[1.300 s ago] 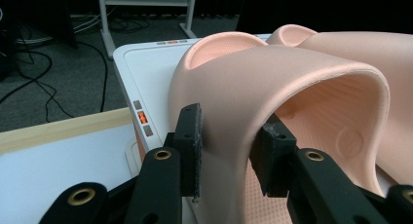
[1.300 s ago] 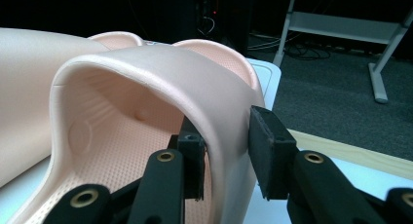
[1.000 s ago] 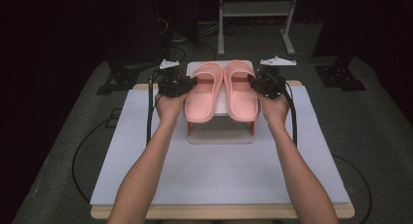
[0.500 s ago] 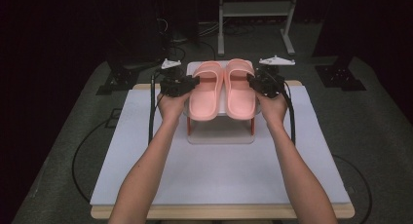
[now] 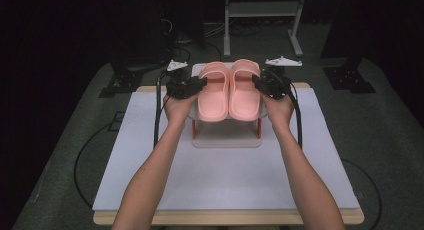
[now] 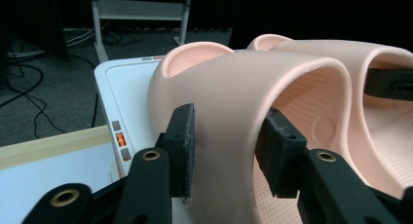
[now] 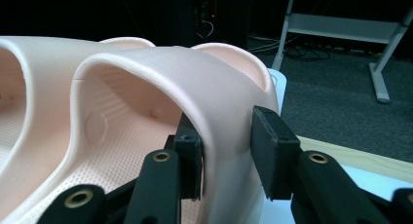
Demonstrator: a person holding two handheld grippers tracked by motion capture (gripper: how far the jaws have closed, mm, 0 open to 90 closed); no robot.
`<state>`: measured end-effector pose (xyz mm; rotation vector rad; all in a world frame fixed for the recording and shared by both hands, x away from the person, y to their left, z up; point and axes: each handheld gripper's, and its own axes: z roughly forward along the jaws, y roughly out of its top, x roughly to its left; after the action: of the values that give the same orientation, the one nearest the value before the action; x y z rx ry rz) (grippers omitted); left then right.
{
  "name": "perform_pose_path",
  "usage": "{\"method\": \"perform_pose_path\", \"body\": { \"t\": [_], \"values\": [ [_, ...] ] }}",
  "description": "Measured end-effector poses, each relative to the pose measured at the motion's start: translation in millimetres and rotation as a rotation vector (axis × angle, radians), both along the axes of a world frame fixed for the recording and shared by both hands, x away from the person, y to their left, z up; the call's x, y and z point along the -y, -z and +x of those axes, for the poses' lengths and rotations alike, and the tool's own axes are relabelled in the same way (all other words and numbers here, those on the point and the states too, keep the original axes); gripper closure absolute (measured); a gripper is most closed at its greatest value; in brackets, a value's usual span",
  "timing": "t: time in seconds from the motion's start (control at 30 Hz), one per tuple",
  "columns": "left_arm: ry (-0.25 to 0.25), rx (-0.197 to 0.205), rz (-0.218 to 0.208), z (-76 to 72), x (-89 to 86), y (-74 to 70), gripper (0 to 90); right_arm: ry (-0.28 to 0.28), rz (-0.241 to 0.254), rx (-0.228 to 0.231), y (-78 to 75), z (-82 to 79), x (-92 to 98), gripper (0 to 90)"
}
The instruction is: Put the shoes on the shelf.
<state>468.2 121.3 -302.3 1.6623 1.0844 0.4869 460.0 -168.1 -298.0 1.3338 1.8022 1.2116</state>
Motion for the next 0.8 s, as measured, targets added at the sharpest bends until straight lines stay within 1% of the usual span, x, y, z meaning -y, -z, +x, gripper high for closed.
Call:
{"method": "perform_pose_path", "body": {
  "t": [0.07, 0.53, 0.6, 0.7, 0.8],
  "values": [
    [-0.002, 0.003, 0.002, 0.7, 0.4, 0.2, 60.0, 0.002, 0.007, -0.003, 0.1, 0.5, -0.3, 65.2],
    [0.002, 0.019, 0.009, 6.2, 0.0, 1.9, 60.1, 0.005, 0.018, 0.003, 1.2, 5.2, -0.2, 64.4],
    [0.001, 0.019, 0.003, 6.8, 0.1, 2.0, 60.1, 0.004, 0.021, 0.002, 1.3, 5.8, 0.0, 64.3],
    [0.002, 0.020, 0.012, 7.6, 0.3, 1.8, 60.1, 0.004, 0.021, 0.002, 1.4, 6.6, 0.1, 64.1],
    [0.000, 0.024, 0.006, 9.3, 0.4, 2.4, 60.0, 0.003, 0.021, 0.000, 1.3, 7.6, 0.2, 63.9]
  ]
}}
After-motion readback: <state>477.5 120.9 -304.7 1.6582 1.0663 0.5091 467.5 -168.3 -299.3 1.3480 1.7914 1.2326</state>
